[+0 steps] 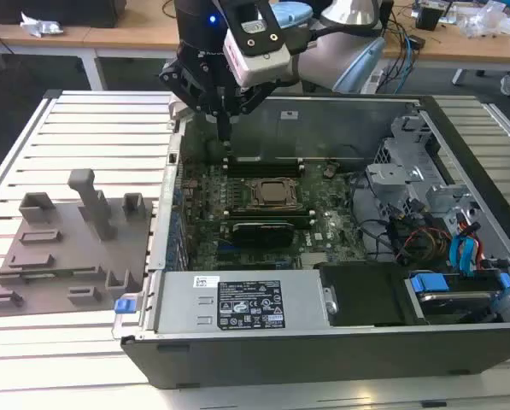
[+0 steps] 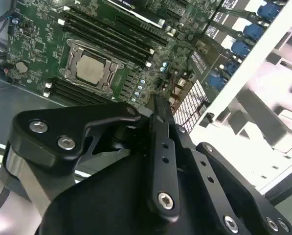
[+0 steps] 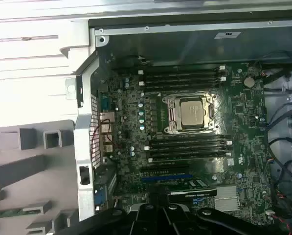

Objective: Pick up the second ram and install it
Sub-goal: 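Reach for the second ram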

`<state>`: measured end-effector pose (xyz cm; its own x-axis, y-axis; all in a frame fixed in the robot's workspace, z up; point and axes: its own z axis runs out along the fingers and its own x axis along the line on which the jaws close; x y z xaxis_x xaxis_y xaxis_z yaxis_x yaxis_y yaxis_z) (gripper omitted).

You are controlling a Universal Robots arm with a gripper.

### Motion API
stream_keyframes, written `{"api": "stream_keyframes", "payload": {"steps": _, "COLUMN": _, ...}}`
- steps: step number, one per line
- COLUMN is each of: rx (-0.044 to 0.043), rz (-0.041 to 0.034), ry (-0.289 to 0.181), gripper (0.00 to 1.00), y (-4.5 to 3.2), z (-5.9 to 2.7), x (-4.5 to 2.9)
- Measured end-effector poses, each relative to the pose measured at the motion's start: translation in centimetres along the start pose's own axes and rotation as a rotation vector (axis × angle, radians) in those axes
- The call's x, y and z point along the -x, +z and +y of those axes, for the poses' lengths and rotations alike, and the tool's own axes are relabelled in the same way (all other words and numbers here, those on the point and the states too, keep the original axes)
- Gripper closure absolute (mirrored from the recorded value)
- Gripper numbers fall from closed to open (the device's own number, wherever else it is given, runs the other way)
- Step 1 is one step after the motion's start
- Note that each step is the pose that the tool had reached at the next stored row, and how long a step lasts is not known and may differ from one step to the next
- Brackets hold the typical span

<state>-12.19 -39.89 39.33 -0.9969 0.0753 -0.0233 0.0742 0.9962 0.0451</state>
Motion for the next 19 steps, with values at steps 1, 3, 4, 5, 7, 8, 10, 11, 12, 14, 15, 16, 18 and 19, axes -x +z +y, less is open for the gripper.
{"api": "stream_keyframes", "payload": {"steps": 1, "rx": -0.0002, "rz": 0.0001, "ry": 0.000, "gripper": 0.90, "y": -0.02, "z": -0.02, "x": -0.27}}
{"api": "stream_keyframes", "payload": {"steps": 3, "rx": 0.0000, "rz": -0.0002, "ry": 0.000, "gripper": 0.90, "y": -0.07, "z": -0.21, "x": -2.82}}
{"api": "stream_keyframes", "payload": {"steps": 4, "rx": 0.0000, "rz": -0.0002, "ry": 0.000, "gripper": 0.90, "y": -0.09, "z": -0.25, "x": -3.35}}
{"api": "stream_keyframes", "payload": {"steps": 5, "rx": 0.0000, "rz": -0.0002, "ry": 0.000, "gripper": 0.90, "y": -0.08, "z": -0.27, "x": -3.64}}
{"api": "stream_keyframes", "payload": {"steps": 7, "rx": 0.0000, "rz": -0.0002, "ry": 0.000, "gripper": 0.90, "y": -0.11, "z": -0.40, "x": -5.36}}
{"api": "stream_keyframes", "payload": {"steps": 8, "rx": 0.0000, "rz": -0.0002, "ry": 0.000, "gripper": 0.90, "y": -0.13, "z": -0.47, "x": -6.33}}
{"api": "stream_keyframes", "payload": {"steps": 10, "rx": 0.0000, "rz": -0.0002, "ry": 0.000, "gripper": 0.90, "y": -0.16, "z": -0.57, "x": -7.65}}
{"api": "stream_keyframes", "payload": {"steps": 11, "rx": 0.0000, "rz": -0.0002, "ry": 0.000, "gripper": 0.90, "y": -0.17, "z": -0.60, "x": -8.06}}
{"api": "stream_keyframes", "payload": {"steps": 12, "rx": 0.0000, "rz": -0.0002, "ry": 0.000, "gripper": 0.90, "y": -0.18, "z": -0.70, "x": -9.37}}
{"api": "stream_keyframes", "payload": {"steps": 14, "rx": 0.0000, "rz": -0.0003, "ry": 0.000, "gripper": 0.90, "y": -0.21, "z": -0.90, "x": -12.03}}
{"api": "stream_keyframes", "payload": {"steps": 15, "rx": 0.0000, "rz": -0.0002, "ry": 0.000, "gripper": 0.90, "y": -0.22, "z": -0.96, "x": -12.76}}
{"api": "stream_keyframes", "payload": {"steps": 16, "rx": -0.0001, "rz": -0.0002, "ry": 0.000, "gripper": 0.90, "y": -0.23, "z": -1.00, "x": -13.39}}
{"api": "stream_keyframes", "payload": {"steps": 18, "rx": 0.0000, "rz": -0.0002, "ry": 0.000, "gripper": 0.90, "y": -0.22, "z": -1.11, "x": -14.72}}
{"api": "stream_keyframes", "payload": {"steps": 19, "rx": 0.0000, "rz": -0.0002, "ry": 0.000, "gripper": 0.90, "y": -0.20, "z": -1.17, "x": -15.67}}
